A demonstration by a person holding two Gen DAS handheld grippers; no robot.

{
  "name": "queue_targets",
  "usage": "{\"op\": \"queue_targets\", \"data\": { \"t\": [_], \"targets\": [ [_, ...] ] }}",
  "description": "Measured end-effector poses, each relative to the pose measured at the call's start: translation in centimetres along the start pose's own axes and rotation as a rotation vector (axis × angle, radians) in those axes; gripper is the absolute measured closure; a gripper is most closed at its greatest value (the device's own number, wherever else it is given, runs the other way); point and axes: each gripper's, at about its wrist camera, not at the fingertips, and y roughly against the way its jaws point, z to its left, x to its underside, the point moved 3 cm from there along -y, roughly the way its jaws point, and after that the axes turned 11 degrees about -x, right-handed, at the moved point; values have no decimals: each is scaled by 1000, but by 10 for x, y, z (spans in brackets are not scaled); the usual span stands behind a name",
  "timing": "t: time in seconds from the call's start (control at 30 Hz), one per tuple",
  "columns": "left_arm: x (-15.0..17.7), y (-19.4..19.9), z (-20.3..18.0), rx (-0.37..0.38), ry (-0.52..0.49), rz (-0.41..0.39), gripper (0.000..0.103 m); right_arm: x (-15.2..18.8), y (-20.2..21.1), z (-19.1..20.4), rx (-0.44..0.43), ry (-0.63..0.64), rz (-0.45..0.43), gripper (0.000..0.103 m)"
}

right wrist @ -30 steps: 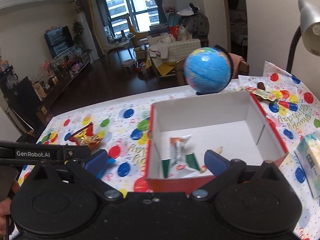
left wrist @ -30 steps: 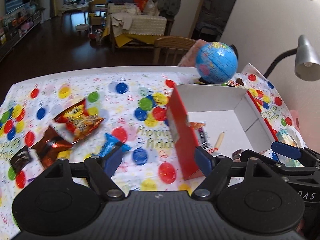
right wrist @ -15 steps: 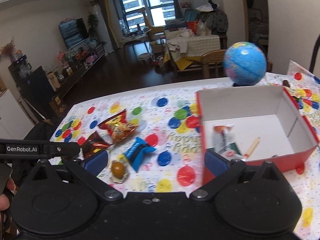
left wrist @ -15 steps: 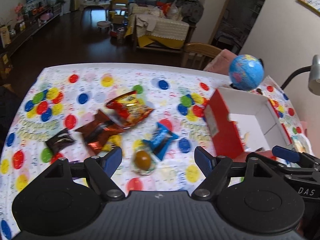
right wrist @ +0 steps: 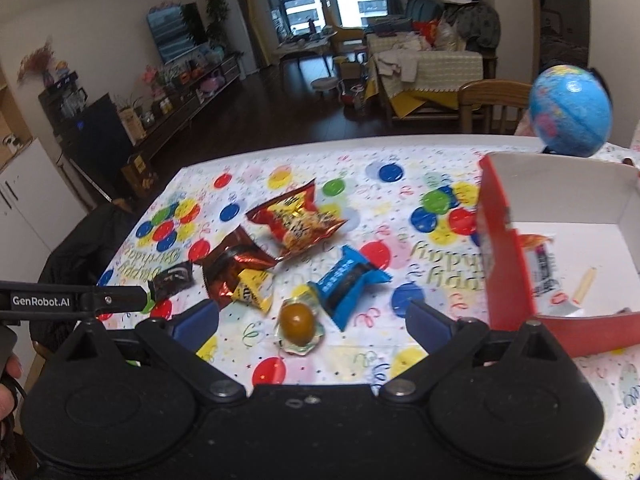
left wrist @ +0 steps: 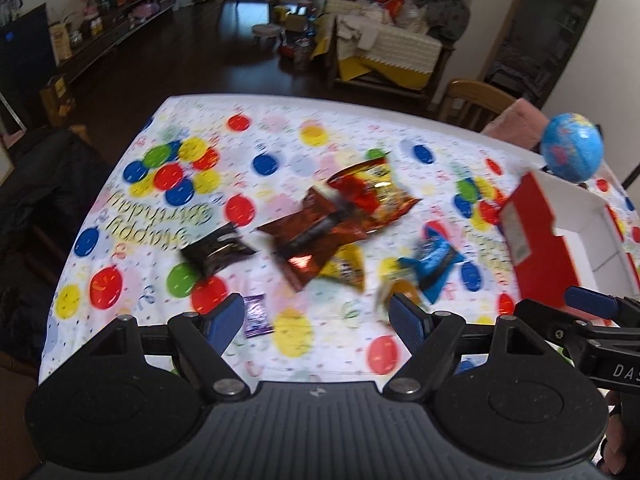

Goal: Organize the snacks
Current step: 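Withdraw both tools from the red box toward the remaining snacks, then grasp the purple candy with the left gripper while the right gripper grasps the wrapped egg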

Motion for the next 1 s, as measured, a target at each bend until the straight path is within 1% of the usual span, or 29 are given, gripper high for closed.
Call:
{"op": "queue_targets", "data": {
  "t": [0.13,0.23,0.4,0.5,0.63,0.7,0.73,0.8,0.87,1.0],
  "targets": [
    [6,-22,9,-34,-9,20,24,5,-21,3,-2,19,29,8],
    [12,-39,14,-58,-3,45,24,9,-36,4,-4,30,60,14],
    [18,-69,22,-69,20,103,24,15,-63,2,6,38,112,23],
    [22,-85,24,-72,30,146,25,16,-77,-2,7,26,129,24],
    [23,-101,25,-85,40,167,25,17,-93,-5,4,11,149,30],
    [23,-108,26,-91,51,173,25,18,-101,-4,2,16,165,36],
    [23,-111,27,-92,57,177,25,19,-104,-4,2,17,171,37],
    [24,-117,27,-93,61,186,25,18,-111,-4,2,16,179,44],
    [25,-122,27,-96,57,193,30,19,-116,-5,5,12,186,47],
    [25,-130,28,-106,61,204,32,20,-125,-9,16,2,199,47]
  ]
}}
